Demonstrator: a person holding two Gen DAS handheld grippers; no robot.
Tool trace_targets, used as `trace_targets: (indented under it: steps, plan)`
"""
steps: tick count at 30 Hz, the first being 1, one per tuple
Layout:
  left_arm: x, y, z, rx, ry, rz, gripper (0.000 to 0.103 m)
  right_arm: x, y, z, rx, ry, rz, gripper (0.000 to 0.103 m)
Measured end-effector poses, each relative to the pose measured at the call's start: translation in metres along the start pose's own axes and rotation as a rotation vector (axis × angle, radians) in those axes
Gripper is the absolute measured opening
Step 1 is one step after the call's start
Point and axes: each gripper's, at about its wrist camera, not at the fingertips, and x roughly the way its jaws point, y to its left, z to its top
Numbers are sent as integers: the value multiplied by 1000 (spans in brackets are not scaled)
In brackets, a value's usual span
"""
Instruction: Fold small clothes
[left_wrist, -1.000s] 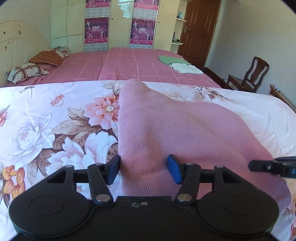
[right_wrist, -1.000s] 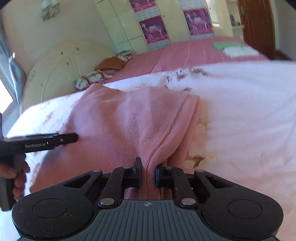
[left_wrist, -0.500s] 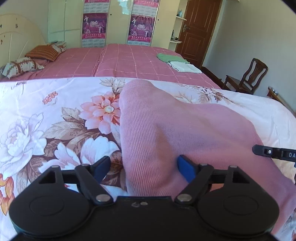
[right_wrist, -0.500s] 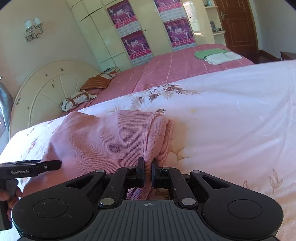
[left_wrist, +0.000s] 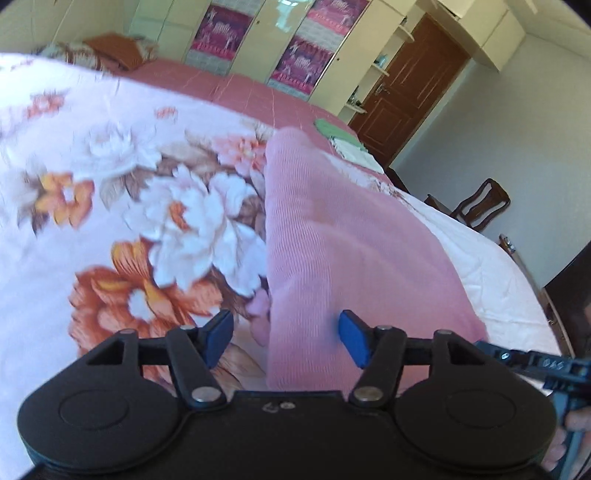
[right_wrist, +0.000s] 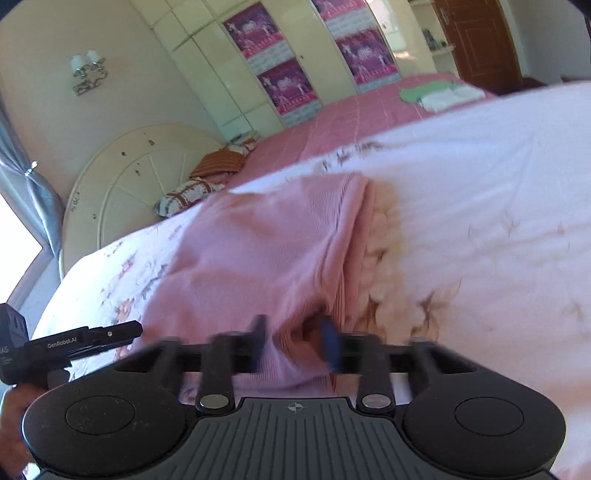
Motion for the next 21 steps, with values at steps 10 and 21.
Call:
trace_targets:
  steps: [10,21]
  plan:
    - [10,-4,-13,7,9,-103,14,6,3,-18,111,-8,-27,5]
    - [-22,43,-18,-162,-96,-86,56,-4,-18,-30,241,-37,-17,4]
